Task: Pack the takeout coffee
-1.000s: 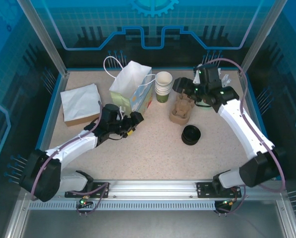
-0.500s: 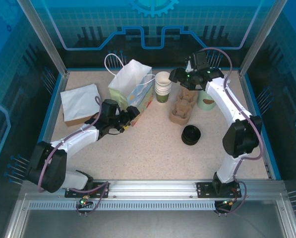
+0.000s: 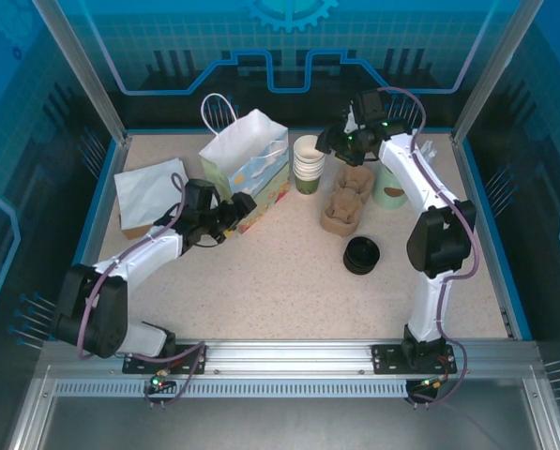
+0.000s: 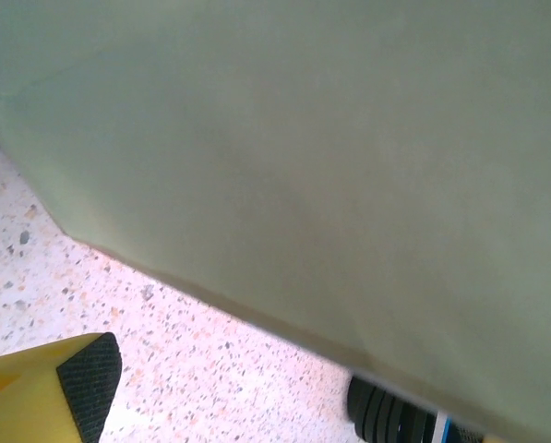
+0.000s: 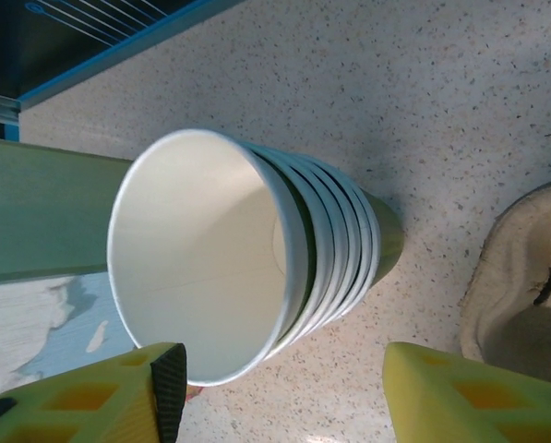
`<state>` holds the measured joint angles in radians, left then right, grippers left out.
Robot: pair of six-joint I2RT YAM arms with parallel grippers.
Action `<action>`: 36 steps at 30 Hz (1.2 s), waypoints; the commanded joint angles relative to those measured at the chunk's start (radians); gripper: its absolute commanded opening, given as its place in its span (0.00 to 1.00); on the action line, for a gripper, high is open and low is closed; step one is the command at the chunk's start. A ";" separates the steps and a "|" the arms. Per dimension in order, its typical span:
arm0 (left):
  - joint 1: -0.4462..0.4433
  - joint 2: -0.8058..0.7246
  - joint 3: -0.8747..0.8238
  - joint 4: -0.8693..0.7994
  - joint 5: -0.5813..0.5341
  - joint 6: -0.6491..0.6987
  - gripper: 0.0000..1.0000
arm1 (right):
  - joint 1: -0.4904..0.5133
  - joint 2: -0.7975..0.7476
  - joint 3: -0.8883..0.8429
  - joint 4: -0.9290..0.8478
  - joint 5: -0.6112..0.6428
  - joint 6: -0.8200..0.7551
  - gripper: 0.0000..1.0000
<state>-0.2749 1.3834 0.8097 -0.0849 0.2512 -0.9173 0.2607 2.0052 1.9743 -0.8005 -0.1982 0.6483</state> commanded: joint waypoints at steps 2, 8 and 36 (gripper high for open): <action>-0.002 -0.107 -0.040 -0.091 0.029 0.054 0.94 | -0.005 0.044 0.072 -0.059 -0.009 -0.031 0.56; -0.021 -0.206 -0.107 -0.143 0.048 0.051 0.95 | -0.004 0.074 0.106 -0.071 -0.021 -0.042 0.43; -0.033 -0.279 -0.161 -0.173 0.031 0.034 0.96 | 0.002 0.176 0.295 -0.174 -0.009 -0.076 0.11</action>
<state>-0.3023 1.1206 0.6579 -0.2356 0.2771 -0.8879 0.2611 2.1609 2.2280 -0.9363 -0.1989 0.5900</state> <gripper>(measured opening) 0.954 0.119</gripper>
